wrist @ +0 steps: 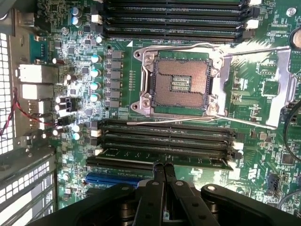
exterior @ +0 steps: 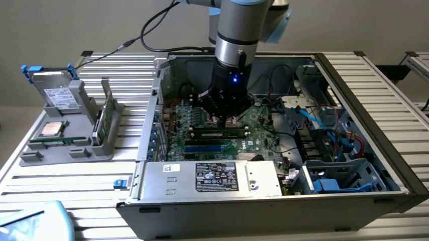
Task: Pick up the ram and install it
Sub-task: 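Press down the ram until it locks into place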
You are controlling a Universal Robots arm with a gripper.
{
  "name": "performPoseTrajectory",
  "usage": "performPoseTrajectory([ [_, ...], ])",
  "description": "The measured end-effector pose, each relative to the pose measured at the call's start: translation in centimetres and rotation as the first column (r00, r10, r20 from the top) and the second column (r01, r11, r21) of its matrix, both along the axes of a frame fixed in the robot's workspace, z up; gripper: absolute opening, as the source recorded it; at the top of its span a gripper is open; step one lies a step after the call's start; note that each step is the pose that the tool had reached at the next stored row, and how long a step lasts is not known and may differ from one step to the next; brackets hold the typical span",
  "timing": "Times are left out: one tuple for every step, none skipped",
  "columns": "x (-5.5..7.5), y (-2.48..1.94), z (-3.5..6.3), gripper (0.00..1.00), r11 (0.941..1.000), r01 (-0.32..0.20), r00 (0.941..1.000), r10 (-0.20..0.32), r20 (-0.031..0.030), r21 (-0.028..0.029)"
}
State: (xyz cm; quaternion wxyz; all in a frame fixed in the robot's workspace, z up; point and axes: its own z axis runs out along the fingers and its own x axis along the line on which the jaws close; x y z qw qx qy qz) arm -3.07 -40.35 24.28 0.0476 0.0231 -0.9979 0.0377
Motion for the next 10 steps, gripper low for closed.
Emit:
performPoseTrajectory([
  [-0.01, -0.1, 0.01, 0.1, 1.0, 0.0, 1.0, 0.0, 0.0002, -0.0002],
  [-0.02, -0.18, 0.02, 0.1, 1.0, 0.0, 1.0, 0.0, 0.0005, -0.0002],
  [-0.04, -0.21, 0.01, 0.1, 1.0, 0.001, 1.0, -0.001, 0.0012, -0.0001],
  [-0.05, -0.21, 0.02, 0.1, 1.0, 0.001, 1.0, -0.001, 0.0017, -0.0002],
  [-0.05, -0.21, 0.01, 0.1, 1.0, 0.001, 1.0, -0.001, 0.0017, -0.0002],
  [-0.05, -0.21, 0.01, 0.1, 1.0, 0.001, 1.0, -0.001, 0.0018, -0.0002],
  [-0.05, -0.22, 0.02, 0.1, 1.0, 0.001, 1.0, -0.001, 0.0018, -0.0002],
  [-0.05, -0.22, 0.02, 0.1, 1.0, 0.001, 1.0, -0.001, 0.0018, -0.0002],
  [-0.05, -0.22, 0.02, 0.1, 1.0, 0.001, 1.0, -0.001, 0.0018, -0.0002],
  [-0.05, -0.22, 0.02, 0.1, 1.0, 0.001, 1.0, -0.001, 0.0017, -0.0003],
])
